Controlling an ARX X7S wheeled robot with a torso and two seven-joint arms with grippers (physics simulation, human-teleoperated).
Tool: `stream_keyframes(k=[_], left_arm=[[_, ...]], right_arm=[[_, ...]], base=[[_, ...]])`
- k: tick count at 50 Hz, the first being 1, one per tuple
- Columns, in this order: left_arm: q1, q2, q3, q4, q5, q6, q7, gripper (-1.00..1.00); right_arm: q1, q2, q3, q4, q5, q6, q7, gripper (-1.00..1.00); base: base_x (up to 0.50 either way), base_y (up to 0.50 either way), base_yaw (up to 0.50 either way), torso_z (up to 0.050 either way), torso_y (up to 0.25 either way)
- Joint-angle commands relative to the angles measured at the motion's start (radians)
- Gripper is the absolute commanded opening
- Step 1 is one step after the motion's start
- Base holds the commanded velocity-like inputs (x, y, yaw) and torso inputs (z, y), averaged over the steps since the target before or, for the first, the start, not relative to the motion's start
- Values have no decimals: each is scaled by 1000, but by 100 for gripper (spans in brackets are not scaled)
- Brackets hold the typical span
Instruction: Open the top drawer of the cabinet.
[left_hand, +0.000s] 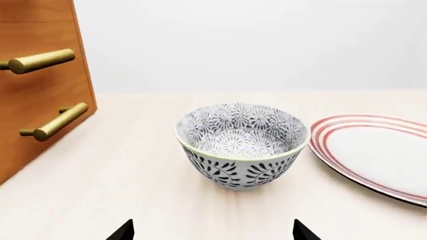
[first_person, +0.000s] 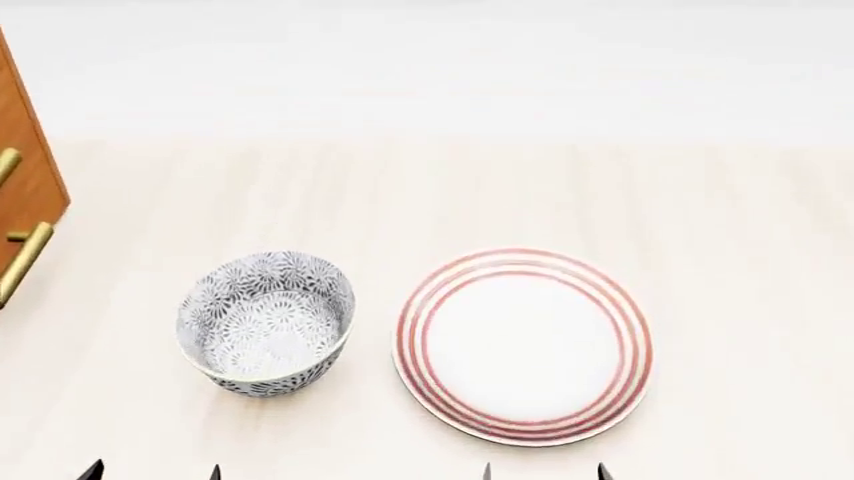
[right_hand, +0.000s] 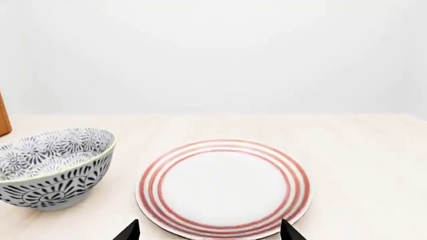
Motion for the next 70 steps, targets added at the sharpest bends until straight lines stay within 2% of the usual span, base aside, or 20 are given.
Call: stream_keyframes(k=[1, 27, 33, 60, 70], left_arm=[[1, 12, -14, 2, 12, 7, 12, 100], [0, -4, 7, 10, 7, 11, -10, 100], [-1, -8, 9, 18, 5, 5, -16, 100], [-6, -19, 27, 2, -8, 15, -27, 100], [-9, -23, 35, 1, -10, 11, -33, 100]], right_arm=[[0, -11, 14, -1, -7, -5, -15, 100], [4, 4, -6, 3, 8, -18, -5, 100], [2, 9, -16, -5, 6, -30, -7, 100], [2, 24, -34, -3, 13, -42, 6, 100], [5, 27, -38, 0, 21, -42, 11, 100]], base=[[500, -86, 0, 0, 0], [489, -86, 0, 0, 1], [0, 0, 0, 0, 0], [0, 500, 0, 0, 0], [0, 0, 0, 0, 0]])
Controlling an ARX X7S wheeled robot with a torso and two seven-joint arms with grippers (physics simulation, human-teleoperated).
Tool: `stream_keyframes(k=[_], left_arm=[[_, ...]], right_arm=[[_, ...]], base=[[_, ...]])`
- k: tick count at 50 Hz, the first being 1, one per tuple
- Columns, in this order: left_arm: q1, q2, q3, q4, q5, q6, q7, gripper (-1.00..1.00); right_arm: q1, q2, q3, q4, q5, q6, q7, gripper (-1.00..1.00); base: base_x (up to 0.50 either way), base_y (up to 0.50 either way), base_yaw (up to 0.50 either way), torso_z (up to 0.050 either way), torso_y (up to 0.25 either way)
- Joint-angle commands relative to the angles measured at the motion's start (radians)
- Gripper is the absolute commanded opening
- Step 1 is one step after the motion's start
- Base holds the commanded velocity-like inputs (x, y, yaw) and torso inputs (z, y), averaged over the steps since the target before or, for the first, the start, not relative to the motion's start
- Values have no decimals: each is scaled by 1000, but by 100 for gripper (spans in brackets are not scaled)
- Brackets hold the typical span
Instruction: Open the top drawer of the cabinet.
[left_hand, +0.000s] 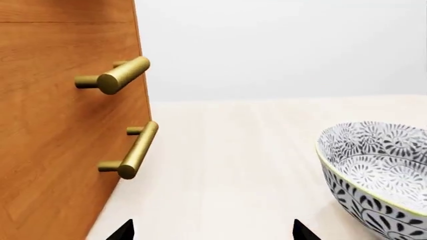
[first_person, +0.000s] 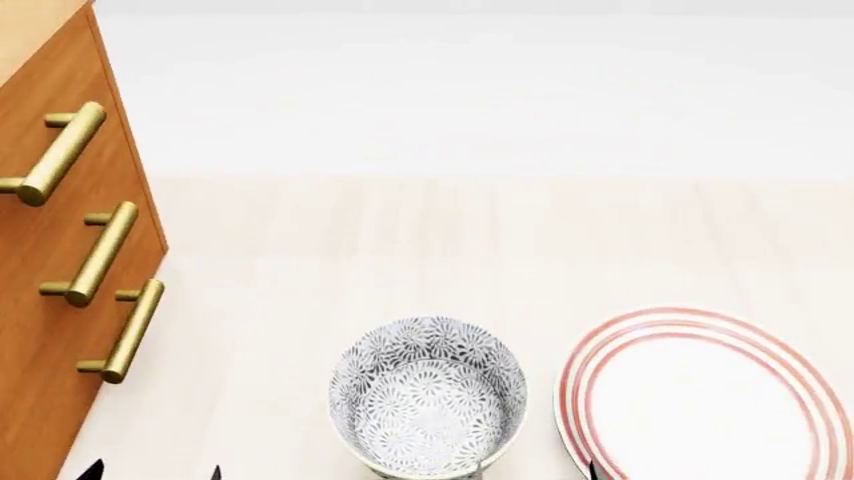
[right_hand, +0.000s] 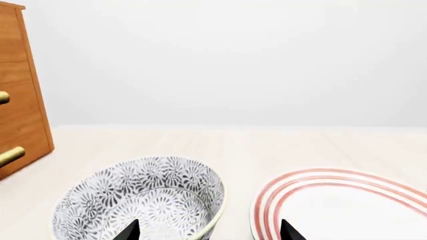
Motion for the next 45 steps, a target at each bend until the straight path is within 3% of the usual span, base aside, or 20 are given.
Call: stream_keyframes(k=[1, 11, 18, 23, 36, 45], left_arm=[[-1, 16, -18, 4, 15, 1, 11, 100], [-14, 14, -20, -2, 22, -17, -16, 100], [-75, -6, -17, 5, 45, -118, -36, 100], [-138, -42, 39, 51, 90, -272, -13, 100], [-268, -103, 178, 50, 276, -444, -16, 100], [-338, -155, 282, 9, 426, -485, -37, 100]], right_arm=[[2, -12, 18, 1, -10, -2, -18, 100], [4, -9, 10, 8, -6, -6, -17, 100], [5, -6, 7, 6, 3, 4, -14, 100], [6, -4, 6, 6, 7, 9, -11, 100], [10, 0, 5, 7, 22, 16, -3, 100], [9, 3, 0, 7, 27, 17, -1, 100]], base=[[0, 0, 0, 0, 0], [0, 0, 0, 0, 0], [0, 0, 0, 0, 0], [0, 0, 0, 0, 0], [0, 0, 0, 0, 0], [0, 0, 0, 0, 0]])
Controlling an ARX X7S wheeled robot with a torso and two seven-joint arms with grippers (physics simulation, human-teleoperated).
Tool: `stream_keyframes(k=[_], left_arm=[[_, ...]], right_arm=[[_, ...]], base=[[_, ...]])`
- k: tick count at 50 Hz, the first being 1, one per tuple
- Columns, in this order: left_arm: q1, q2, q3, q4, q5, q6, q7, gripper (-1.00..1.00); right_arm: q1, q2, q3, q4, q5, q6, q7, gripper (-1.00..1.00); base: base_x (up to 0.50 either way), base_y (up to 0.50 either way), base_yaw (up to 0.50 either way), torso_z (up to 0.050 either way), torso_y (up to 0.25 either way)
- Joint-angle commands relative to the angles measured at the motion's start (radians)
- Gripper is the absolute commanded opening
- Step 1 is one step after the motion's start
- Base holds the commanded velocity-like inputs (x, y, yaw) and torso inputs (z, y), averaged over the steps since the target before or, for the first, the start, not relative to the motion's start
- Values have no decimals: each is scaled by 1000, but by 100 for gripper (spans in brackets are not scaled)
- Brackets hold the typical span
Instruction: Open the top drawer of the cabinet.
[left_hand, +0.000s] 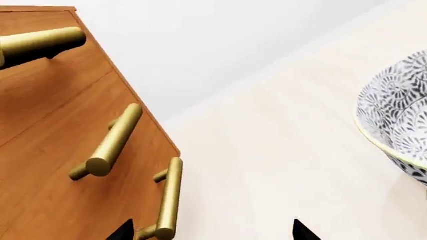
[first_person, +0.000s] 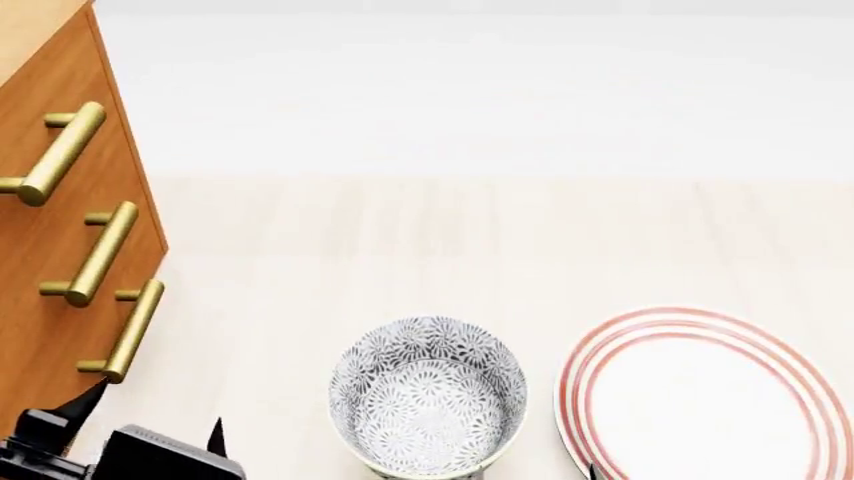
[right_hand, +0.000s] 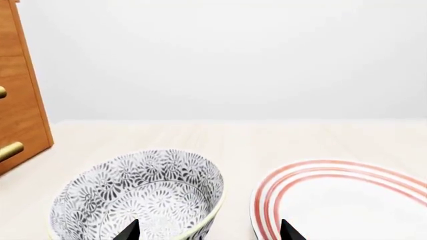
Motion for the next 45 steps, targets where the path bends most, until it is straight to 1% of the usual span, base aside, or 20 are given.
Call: stream_keyframes(k=[1, 7, 11, 19, 22, 28, 30, 37, 45], left_arm=[[-89, -40, 98, -28, 189, -84, -1, 100], [-114, -61, 163, -46, 276, -109, -13, 100], [-131, -71, 181, -58, 311, -125, -20, 100], [-156, -89, 221, -71, 362, -151, -7, 100], [-176, -98, 257, -95, 395, -159, 7, 100], [-204, -105, 269, -92, 433, -196, 11, 100], [-224, -107, 281, -102, 470, -210, -9, 100], [-269, -111, 281, -107, 504, -246, -8, 100], [-285, -129, 292, -78, 542, -277, 2, 100]], right_arm=[[1, -15, 20, 0, -7, 3, -18, 100], [3, -15, 16, 15, -5, -8, -20, 100], [4, -14, 15, 17, -2, -7, -19, 100], [4, -11, 10, 14, 2, -4, -16, 100], [4, -10, 9, 15, 5, -4, -16, 100], [4, -8, 6, 15, 8, -2, -15, 100], [4, -8, 5, 15, 11, -2, -15, 100], [4, -6, 2, 19, 17, -3, -15, 100], [6, -5, -4, 28, 18, -9, -14, 100]], base=[[0, 0, 0, 0, 0], [0, 0, 0, 0, 0], [0, 0, 0, 0, 0], [0, 0, 0, 0, 0], [0, 0, 0, 0, 0], [0, 0, 0, 0, 0], [0, 0, 0, 0, 0], [0, 0, 0, 0, 0], [0, 0, 0, 0, 0]])
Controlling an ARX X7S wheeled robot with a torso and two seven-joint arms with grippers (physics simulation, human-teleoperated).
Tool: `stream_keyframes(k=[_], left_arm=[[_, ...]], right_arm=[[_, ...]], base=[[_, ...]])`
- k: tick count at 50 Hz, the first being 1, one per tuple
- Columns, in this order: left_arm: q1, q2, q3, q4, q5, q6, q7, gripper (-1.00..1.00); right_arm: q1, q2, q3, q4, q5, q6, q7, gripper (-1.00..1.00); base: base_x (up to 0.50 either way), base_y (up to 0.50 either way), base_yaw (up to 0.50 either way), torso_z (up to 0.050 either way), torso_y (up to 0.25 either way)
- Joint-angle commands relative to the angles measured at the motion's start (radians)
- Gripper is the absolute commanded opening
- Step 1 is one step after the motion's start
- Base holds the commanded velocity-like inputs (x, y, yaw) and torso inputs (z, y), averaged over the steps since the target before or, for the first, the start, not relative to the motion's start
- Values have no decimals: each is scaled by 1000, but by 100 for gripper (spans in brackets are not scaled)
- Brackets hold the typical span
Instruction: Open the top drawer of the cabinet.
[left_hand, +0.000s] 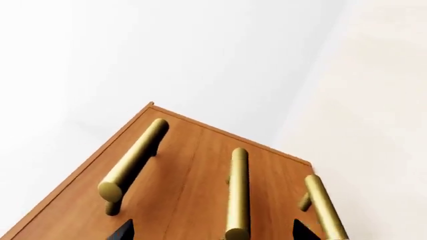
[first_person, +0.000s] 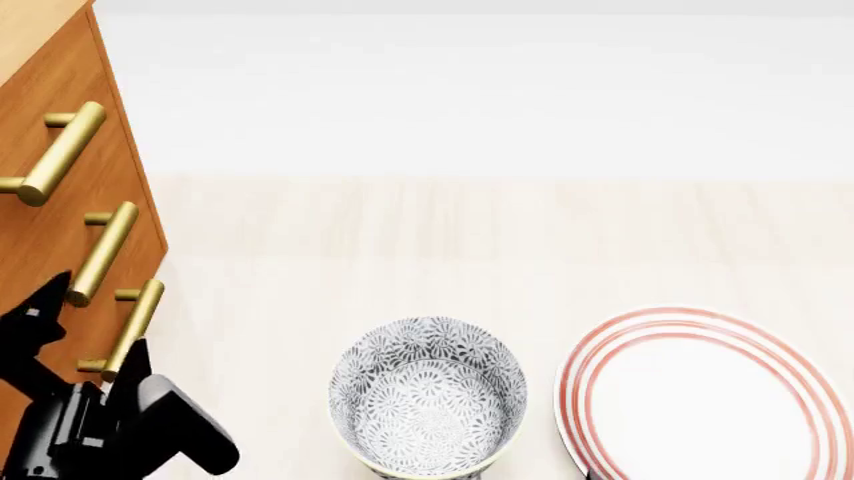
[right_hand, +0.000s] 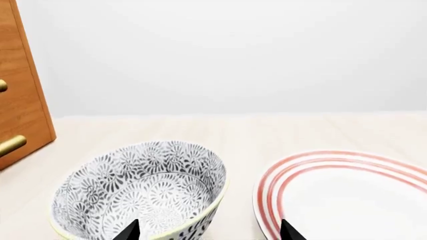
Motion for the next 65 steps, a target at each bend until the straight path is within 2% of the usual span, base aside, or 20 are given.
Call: stream_keyframes(k=[1, 41, 65], left_arm=[[-37, -3, -2, 27, 83, -49, 31, 100], [-168, -83, 30, 116, 157, -120, 193, 100], [-284, -67, 54, -30, 111, -38, 255, 100]], right_arm=[[1, -17, 17, 7, -12, -4, -20, 100], [1, -7, -7, 5, 7, 5, -10, 100], [2, -2, -19, 15, 17, -3, -9, 100]], base=[[0, 0, 0, 0, 0], [0, 0, 0, 0, 0], [0, 0, 0, 0, 0]])
